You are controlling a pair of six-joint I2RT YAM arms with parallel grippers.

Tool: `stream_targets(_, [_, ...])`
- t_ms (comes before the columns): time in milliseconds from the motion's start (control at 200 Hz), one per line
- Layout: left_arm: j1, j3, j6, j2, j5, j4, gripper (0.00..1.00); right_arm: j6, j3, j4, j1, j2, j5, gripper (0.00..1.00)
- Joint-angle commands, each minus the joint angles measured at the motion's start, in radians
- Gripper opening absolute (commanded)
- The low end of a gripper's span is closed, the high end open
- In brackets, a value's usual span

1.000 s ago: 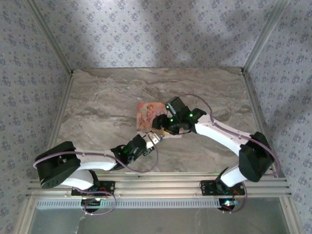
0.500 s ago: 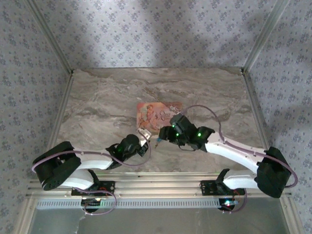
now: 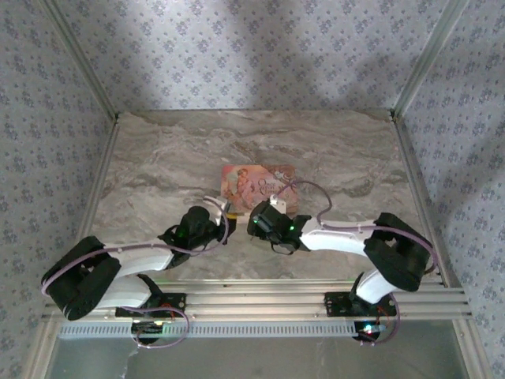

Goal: Unlock a padlock with a key

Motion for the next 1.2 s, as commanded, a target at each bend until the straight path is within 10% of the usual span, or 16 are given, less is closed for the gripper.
stream_targets(0, [0.018, -0.010, -0.063, 0.012, 0.059, 0.016, 0.07, 0.028, 0.049, 0.026, 0.003, 0.045, 0.047, 0.55])
stream_targets(645, [0.041, -0.022, -0.071, 0.043, 0.089, 0.053, 0.07, -0.037, 0.168, -0.063, -0.001, 0.177, 0.129, 0.45])
stream_targets(1194, [0.045, -0.103, -0.070, -0.229, 0.096, -0.091, 0.20, -0.049, 0.236, -0.123, 0.000, 0.168, 0.086, 0.05])
